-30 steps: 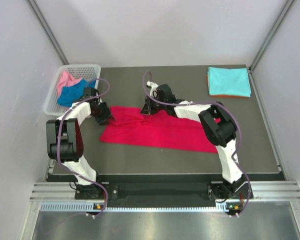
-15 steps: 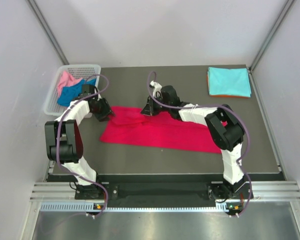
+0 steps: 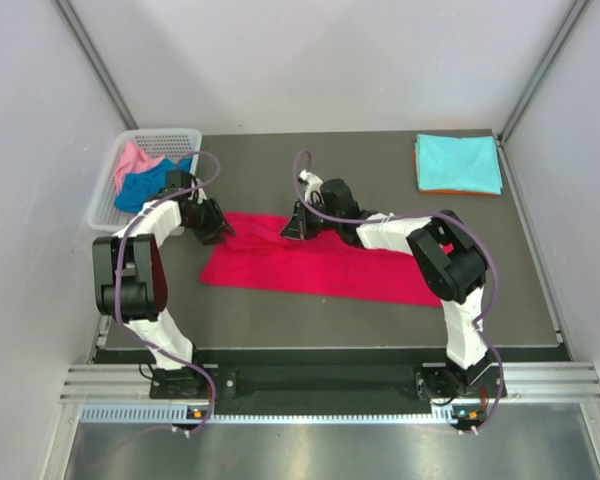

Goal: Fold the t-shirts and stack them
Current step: Fold the tshirt

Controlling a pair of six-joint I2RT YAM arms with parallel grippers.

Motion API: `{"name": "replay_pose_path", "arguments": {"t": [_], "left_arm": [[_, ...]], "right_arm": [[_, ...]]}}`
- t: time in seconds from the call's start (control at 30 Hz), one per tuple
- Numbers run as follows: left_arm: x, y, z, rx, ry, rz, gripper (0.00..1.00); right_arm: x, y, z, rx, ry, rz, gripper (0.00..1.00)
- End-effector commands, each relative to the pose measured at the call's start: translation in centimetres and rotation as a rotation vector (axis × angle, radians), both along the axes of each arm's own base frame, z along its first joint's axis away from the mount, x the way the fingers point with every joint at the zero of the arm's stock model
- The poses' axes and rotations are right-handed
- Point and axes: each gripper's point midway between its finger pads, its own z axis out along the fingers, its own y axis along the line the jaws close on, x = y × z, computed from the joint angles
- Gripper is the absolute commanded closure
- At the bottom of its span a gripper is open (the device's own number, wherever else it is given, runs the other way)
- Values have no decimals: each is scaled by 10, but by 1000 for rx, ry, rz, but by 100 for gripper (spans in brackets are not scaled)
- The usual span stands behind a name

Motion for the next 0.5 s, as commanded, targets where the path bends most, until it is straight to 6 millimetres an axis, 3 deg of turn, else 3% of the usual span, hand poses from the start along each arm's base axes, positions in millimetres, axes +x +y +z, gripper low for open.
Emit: {"name": "replay_pose_path", "arguments": {"t": [0.0,0.47], "left_arm": [[2,-5,-2,-27,-20,-14,57],[-9,-6,-16,-5,14,13,57]], "right_arm": [[-5,10,36,66,-79,23,100],[3,4,28,45,-39,-57,100]]}}
